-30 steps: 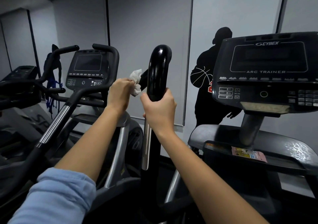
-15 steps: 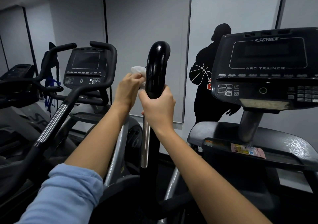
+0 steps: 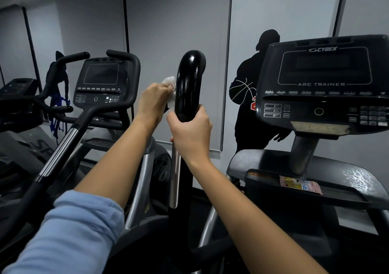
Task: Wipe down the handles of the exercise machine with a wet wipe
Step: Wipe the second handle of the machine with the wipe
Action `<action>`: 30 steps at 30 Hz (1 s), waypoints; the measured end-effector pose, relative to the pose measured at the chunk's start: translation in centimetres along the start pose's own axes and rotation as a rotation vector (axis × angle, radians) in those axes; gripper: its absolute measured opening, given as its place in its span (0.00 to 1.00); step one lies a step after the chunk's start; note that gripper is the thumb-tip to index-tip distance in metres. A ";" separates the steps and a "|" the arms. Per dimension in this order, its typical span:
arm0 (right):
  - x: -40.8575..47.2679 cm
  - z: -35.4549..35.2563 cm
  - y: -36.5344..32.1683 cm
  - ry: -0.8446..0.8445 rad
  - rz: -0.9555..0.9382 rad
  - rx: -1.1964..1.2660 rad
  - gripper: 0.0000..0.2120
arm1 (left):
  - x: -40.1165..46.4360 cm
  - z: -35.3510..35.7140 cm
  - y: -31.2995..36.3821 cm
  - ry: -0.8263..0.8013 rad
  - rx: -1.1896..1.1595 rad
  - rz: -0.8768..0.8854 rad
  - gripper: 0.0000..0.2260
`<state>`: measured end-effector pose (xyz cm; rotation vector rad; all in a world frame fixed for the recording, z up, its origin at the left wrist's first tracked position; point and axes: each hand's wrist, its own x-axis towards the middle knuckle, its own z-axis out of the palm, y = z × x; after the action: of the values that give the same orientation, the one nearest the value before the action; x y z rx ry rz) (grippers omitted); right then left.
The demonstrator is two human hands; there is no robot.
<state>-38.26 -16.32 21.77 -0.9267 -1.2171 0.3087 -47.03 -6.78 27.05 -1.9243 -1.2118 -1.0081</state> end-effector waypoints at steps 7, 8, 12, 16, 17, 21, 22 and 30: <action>-0.1 0.1 -0.1 0.012 0.006 0.009 0.12 | -4.1 1.5 -2.6 0.050 -0.097 -0.116 0.09; -0.1 0.1 -0.1 0.010 0.007 0.008 0.12 | -4.0 1.2 -2.8 0.069 -0.164 -0.174 0.08; -0.2 -0.1 -0.2 -0.002 0.006 0.011 0.11 | -0.9 -0.2 -2.1 0.084 -0.122 -0.103 0.04; -0.1 -0.1 -0.2 -0.008 0.001 0.011 0.10 | 1.2 -1.3 0.2 -0.064 -0.076 -0.014 0.07; -0.1 -0.1 -0.1 -0.007 -0.002 0.009 0.10 | 1.2 -1.1 0.1 -0.082 -0.064 -0.045 0.07; 0.0 0.0 -0.1 0.003 0.000 0.003 0.10 | -0.9 0.9 -2.4 -0.067 -0.070 -0.154 0.03; 0.0 0.0 -0.1 0.005 0.001 0.004 0.10 | -1.6 1.2 -3.0 -0.068 -0.070 -0.152 0.02; -0.1 0.0 -0.2 0.008 -0.004 -0.008 0.10 | 0.3 -1.6 -0.9 0.195 -0.130 0.034 0.09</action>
<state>-38.34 -16.48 21.84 -0.9314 -1.2139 0.2971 -48.22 -7.60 28.21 -1.8867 -1.0227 -1.2517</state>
